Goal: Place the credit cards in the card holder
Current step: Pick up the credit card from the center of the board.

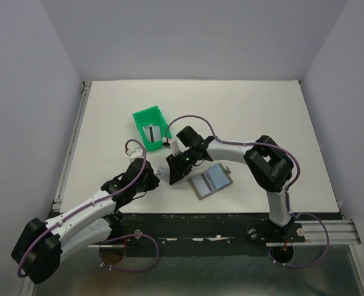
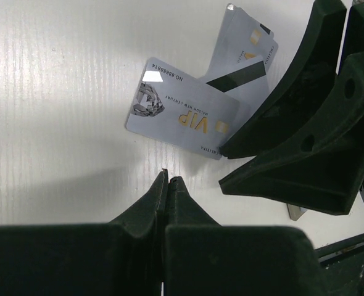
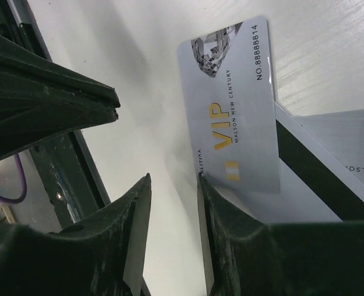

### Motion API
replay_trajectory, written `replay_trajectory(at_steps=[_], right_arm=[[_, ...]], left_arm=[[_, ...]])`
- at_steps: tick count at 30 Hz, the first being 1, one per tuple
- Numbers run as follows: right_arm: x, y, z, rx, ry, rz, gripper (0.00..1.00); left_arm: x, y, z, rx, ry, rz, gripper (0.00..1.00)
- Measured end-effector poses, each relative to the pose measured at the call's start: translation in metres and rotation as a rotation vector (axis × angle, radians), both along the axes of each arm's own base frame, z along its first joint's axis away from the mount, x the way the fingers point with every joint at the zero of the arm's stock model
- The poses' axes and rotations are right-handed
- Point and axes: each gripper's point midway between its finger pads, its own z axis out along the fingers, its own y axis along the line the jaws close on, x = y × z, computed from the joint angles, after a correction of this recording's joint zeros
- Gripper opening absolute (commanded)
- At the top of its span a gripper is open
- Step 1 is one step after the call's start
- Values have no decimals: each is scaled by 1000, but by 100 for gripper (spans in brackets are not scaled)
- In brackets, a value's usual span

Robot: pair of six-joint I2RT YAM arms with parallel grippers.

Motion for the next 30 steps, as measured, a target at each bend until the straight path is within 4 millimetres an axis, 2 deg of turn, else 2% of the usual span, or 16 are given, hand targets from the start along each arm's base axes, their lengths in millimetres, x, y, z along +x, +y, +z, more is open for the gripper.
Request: replay_trajectory(at_steps=[6, 16, 19, 26, 30], right_arm=[[11, 0, 9, -10, -62, -37, 46], [54, 13, 31, -20, -174, -141, 46], [56, 13, 26, -36, -171, -150, 46], [50, 5, -1, -107, -119, -150, 46], [50, 5, -2, -109, -114, -152, 46]], left_arm=[[0, 3, 5, -20, -20, 17, 0], [-2, 11, 11, -39, -36, 48, 0], [-4, 14, 8, -35, -32, 53, 0], [-5, 15, 6, -33, -27, 61, 0], [-5, 15, 6, -33, -27, 61, 0]])
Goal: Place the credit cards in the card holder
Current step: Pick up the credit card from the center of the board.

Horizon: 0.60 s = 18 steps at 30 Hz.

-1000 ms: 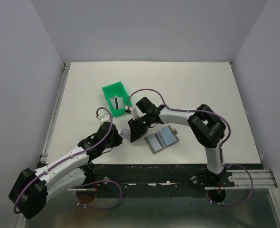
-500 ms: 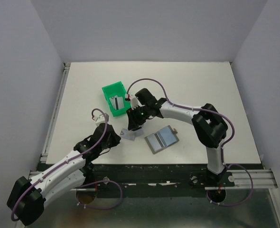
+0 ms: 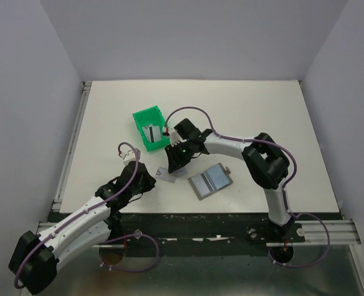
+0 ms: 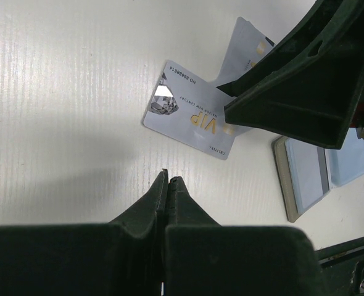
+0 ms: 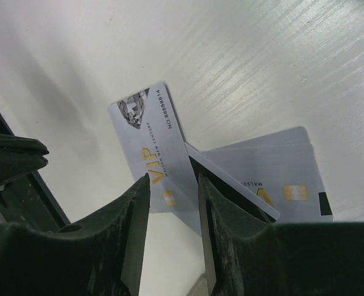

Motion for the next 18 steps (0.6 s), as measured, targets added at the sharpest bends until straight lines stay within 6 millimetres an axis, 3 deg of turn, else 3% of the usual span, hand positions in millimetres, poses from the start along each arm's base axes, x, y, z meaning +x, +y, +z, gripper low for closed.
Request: replay_trajectory(at_steps=[8, 18], right_arm=[[-1, 1, 1, 0, 8, 6, 46], [-17, 6, 2, 49, 76, 75, 45]], left_arm=[[0, 0, 0, 0, 0, 1, 0], [0, 2, 0, 1, 2, 8, 0]])
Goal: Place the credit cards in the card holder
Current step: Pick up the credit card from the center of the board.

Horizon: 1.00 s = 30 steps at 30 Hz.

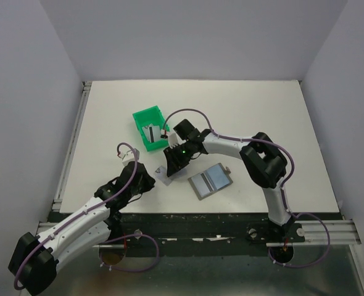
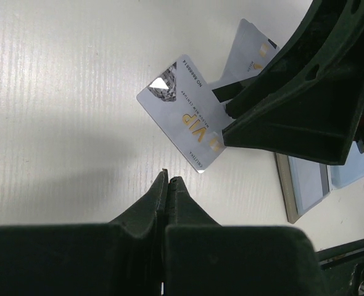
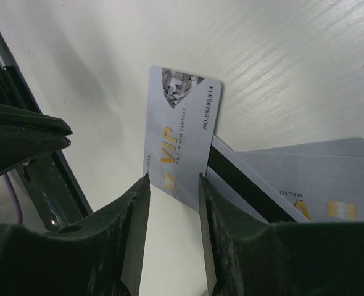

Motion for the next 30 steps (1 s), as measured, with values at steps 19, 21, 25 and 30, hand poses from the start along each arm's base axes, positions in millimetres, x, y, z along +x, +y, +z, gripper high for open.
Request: replay_trajectory(at_steps=[19, 21, 25, 30], right_arm=[[-52, -4, 29, 75, 15, 93, 46], [-44, -12, 51, 111, -36, 40, 46], [-28, -26, 97, 189, -147, -61, 46], [-29, -41, 116, 221, -206, -123, 46]], left_arm=[[20, 24, -7, 88, 41, 96, 0], [30, 21, -2, 100, 33, 90, 0], [52, 10, 6, 128, 19, 66, 0], [74, -1, 5, 170, 24, 33, 0]])
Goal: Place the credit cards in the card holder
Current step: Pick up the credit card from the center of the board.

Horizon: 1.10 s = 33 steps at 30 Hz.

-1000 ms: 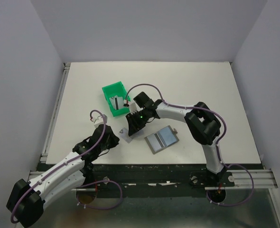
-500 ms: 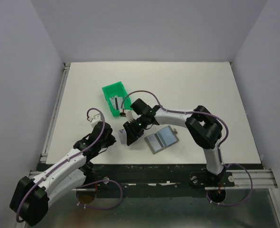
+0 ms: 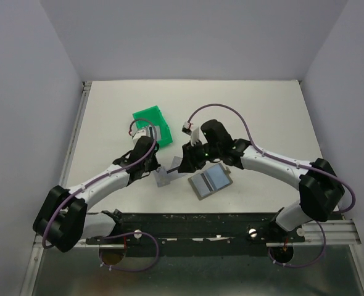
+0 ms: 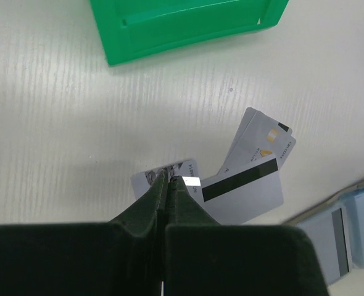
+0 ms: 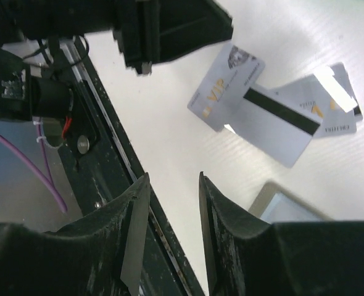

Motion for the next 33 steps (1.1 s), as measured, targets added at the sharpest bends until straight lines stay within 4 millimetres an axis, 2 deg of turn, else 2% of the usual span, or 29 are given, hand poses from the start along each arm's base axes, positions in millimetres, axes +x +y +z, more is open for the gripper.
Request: replay_trajectory(at_steps=[4, 12, 24, 29, 33], right_arm=[[-11, -18, -16, -37, 22, -35, 46], [-25, -39, -34, -78, 46, -73, 46], [-29, -44, -38, -85, 53, -78, 46], [-29, -45, -40, -91, 52, -83, 46], [-28, -46, -41, -93, 50, -86, 46]], left_arm=[[14, -8, -12, 36, 37, -16, 0], [21, -13, -36, 83, 101, -41, 0], [29, -19, -44, 97, 116, -55, 0], [27, -22, -45, 62, 111, -51, 0], [17, -21, -46, 13, 105, -29, 0]])
